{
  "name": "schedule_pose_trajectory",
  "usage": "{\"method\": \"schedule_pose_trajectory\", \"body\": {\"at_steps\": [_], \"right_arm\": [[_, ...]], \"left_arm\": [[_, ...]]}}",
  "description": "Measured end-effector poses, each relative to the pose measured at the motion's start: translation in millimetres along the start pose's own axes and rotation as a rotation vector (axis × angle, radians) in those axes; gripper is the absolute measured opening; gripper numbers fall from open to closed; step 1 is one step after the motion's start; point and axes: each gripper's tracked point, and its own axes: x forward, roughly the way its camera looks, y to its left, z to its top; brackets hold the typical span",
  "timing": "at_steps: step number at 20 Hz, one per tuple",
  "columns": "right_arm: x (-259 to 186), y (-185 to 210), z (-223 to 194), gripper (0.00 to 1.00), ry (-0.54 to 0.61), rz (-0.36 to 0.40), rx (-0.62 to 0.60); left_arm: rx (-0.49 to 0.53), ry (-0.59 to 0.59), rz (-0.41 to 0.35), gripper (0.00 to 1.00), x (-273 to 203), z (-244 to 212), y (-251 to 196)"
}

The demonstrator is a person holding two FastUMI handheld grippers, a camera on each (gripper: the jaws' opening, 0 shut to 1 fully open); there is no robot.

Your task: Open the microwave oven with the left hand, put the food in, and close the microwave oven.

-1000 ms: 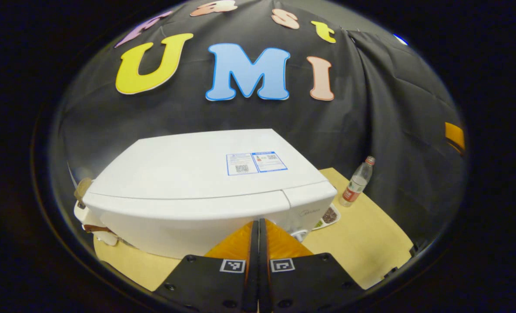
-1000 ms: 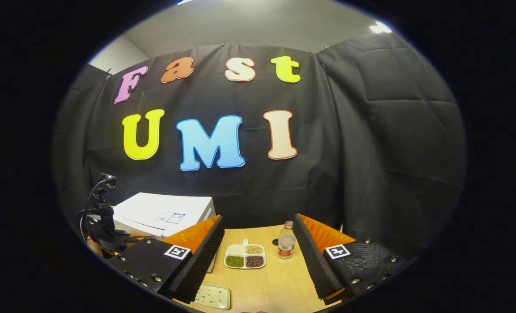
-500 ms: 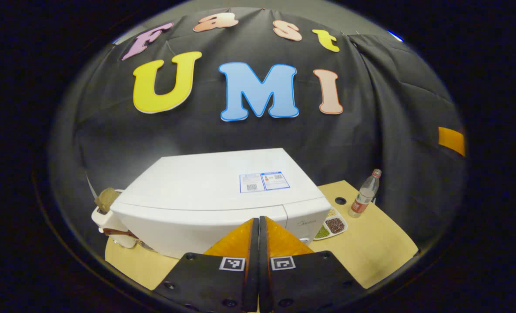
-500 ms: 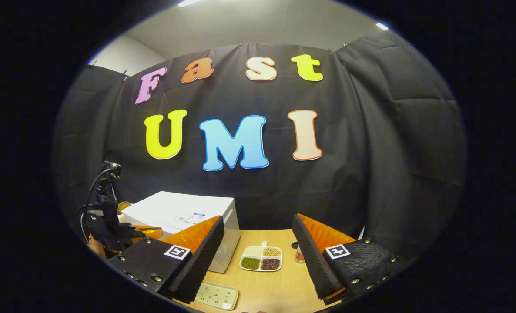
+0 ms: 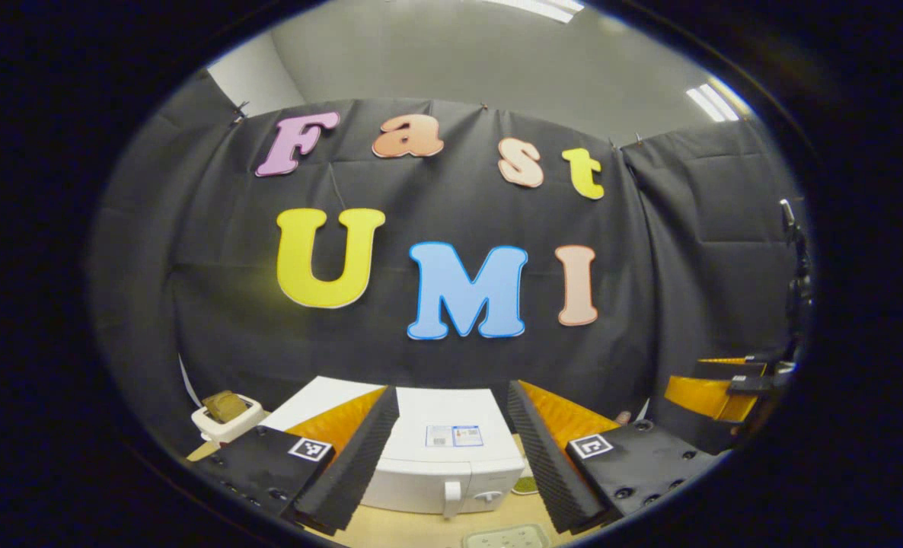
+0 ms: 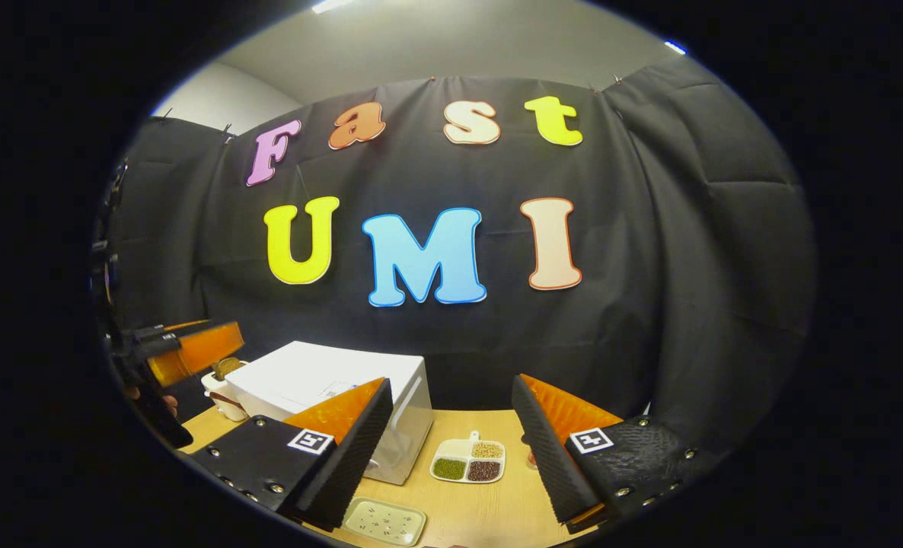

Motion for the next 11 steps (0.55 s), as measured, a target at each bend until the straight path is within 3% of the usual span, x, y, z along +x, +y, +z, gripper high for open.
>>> {"method": "schedule_pose_trajectory", "body": {"at_steps": [5, 6, 11], "right_arm": [[-3.7, 30.8, 36.4, 0.96, -0.062, 0.02, -0.014], [-3.2, 37.2, 40.5, 0.97, -0.067, 0.027, -0.013], [-8.7, 58.4, 56.6, 0.97, -0.107, 0.044, -0.011]], "left_arm": [[0.017, -0.081, -0.035, 0.93, -25.2, 62.0, -15.0], [0.024, -0.087, -0.04, 0.96, -27.9, 68.1, -16.1], [0.028, -0.091, -0.029, 0.93, -36.5, 70.8, -8.2]]}}
